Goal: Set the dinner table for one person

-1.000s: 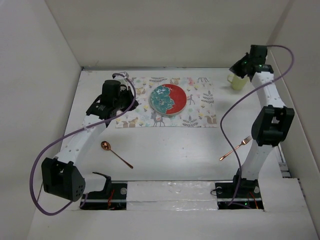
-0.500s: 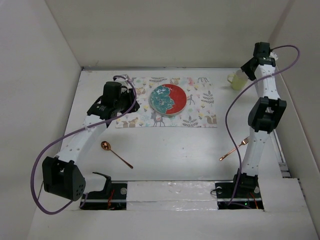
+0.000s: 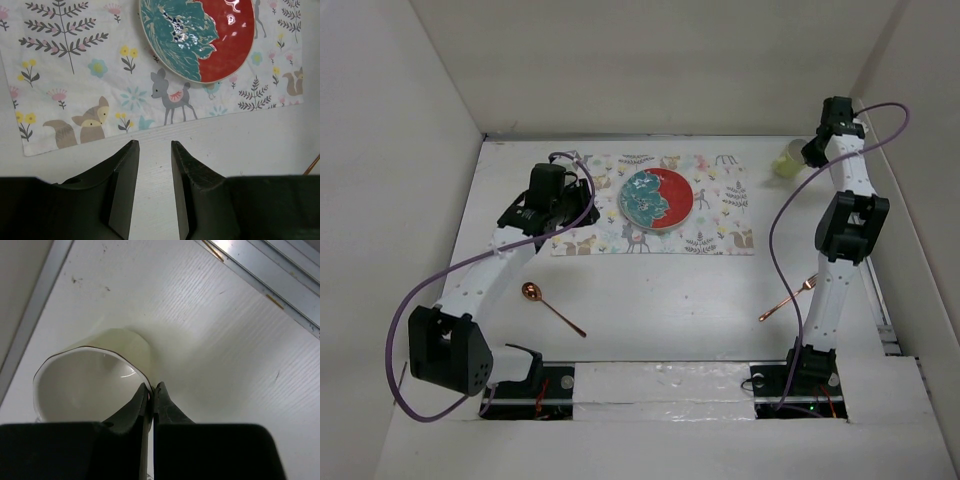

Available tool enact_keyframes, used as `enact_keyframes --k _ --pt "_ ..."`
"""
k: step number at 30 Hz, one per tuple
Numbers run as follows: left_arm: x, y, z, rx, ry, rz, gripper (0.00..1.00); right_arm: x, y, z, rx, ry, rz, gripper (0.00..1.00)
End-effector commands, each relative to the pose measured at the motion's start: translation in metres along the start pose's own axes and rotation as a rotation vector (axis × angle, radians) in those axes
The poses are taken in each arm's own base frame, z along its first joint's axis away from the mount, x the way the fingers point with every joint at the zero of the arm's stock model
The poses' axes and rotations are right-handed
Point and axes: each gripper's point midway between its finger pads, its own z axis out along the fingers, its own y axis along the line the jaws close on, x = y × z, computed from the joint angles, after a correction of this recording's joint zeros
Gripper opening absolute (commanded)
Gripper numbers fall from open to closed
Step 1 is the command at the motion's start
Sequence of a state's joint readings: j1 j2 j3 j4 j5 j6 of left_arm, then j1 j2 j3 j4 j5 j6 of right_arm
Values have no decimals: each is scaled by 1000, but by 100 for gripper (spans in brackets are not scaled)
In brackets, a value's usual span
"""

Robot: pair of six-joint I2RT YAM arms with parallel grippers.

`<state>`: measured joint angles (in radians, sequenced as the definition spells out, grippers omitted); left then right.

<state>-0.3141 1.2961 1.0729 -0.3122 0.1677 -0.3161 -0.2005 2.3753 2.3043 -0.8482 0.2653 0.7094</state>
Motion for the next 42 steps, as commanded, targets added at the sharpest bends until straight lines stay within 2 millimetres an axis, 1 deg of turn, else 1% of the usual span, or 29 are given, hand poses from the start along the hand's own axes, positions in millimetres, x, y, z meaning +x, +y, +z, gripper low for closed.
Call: enact_keyframes --k 1,2,3,4,5,6,7,8,9,10,11,12,13,15,16,18,19,20,21,23,26,27,28,30,32,33,35,41,42 --pt "-11 -5 -2 11 -28 4 29 -29 18 -35 -70 -106 0 0" --pt "-12 -5 -2 13 -29 6 29 -34 22 -42 -89 -121 0 0" --pt "-12 -5 -1 14 -27 7 29 -40 36 -60 -137 -148 -18 0" --pt "-13 -6 -1 13 -29 7 29 -36 50 -73 -171 -156 -39 0" --pt "-14 -6 -1 15 -30 6 29 -35 59 -81 -195 -165 -52 0" --pt "-13 -6 0 18 -24 7 29 -40 70 -97 -231 -189 -69 0" --pt "-13 -7 0 19 -24 7 29 -36 78 -103 -251 -186 -89 0" --pt "-13 -7 0 19 -24 7 29 -25 88 -110 -267 -175 -113 0" --pt "-12 -6 1 17 -18 6 29 -26 96 -119 -291 -180 -124 0" --pt "-13 -7 1 21 -21 7 28 -16 102 -117 -303 -158 -139 0" --pt "-12 -7 1 21 -20 7 28 -7 110 -120 -318 -147 -157 0" --pt "-12 -8 1 24 -20 7 29 -2 113 -120 -319 -141 -173 0" --pt "-12 -8 1 26 -17 7 29 1 113 -116 -318 -131 -177 0" --pt "-11 -8 1 27 -15 5 28 19 124 -118 -339 -107 -207 0" --pt "-13 -9 0 28 -20 6 28 21 125 -116 -344 -99 -211 0" --pt "-13 -8 0 26 -19 5 28 39 136 -118 -361 -78 -238 0" --pt "-13 -8 0 26 -21 6 28 40 136 -116 -359 -77 -241 0" --pt "-13 -8 0 27 -22 6 28 47 140 -116 -362 -68 -253 0" --pt "-12 -9 0 29 -20 6 28 47 141 -115 -360 -66 -254 0" --pt "-12 -8 0 25 -21 6 28 61 147 -115 -373 -42 -274 0" --pt "-10 -7 1 22 -19 4 28 64 147 -114 -372 -28 -281 0" --pt "-10 -7 1 22 -19 2 28 68 146 -109 -366 -15 -286 0" --pt "-12 -7 0 25 -25 3 28 75 148 -110 -367 -7 -296 0" --pt "-10 -6 3 22 -22 -2 28 80 144 -106 -351 9 -308 0" --pt "-9 -6 7 20 -10 -5 28 87 145 -105 -349 18 -326 0" --pt "-11 -9 7 33 -9 -4 28 91 142 -101 -341 26 -331 0" --pt "-13 -11 8 43 -9 -2 28 104 148 -101 -357 43 -349 0" --pt "-11 -12 8 50 -4 -7 28 104 149 -97 -349 42 -348 0" --pt "-8 -11 8 46 -1 -8 28 104 149 -97 -349 42 -347 3"
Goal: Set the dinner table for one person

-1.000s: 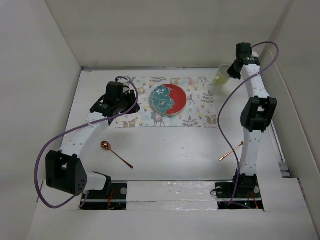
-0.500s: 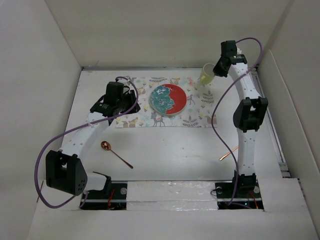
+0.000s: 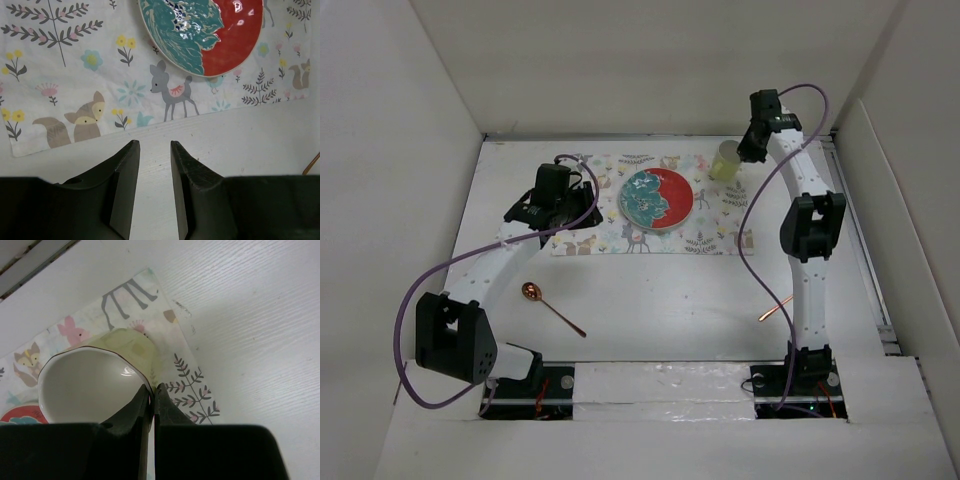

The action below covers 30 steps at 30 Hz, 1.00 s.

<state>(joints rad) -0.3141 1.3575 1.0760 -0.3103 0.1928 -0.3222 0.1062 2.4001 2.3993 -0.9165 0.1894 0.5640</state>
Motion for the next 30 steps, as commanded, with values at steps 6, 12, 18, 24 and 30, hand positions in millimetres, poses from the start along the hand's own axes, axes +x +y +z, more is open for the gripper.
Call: enact_keyframes --k 6,12,18,24,30 --pt "-17 -12 -7 44 -57 4 28 -32 26 -26 -97 -96 23 40" --pt "-20 -14 -12 52 -68 4 28 -53 21 -51 -115 -139 57 46" --pt "-17 -21 -15 91 -68 0 17 -60 -38 -118 -130 -234 235 0" --pt "-8 -19 -18 100 -68 5 0 80 -144 -139 -33 -98 404 0" --pt "-10 -39 -27 163 -83 10 1 163 -231 -158 176 -41 537 38"
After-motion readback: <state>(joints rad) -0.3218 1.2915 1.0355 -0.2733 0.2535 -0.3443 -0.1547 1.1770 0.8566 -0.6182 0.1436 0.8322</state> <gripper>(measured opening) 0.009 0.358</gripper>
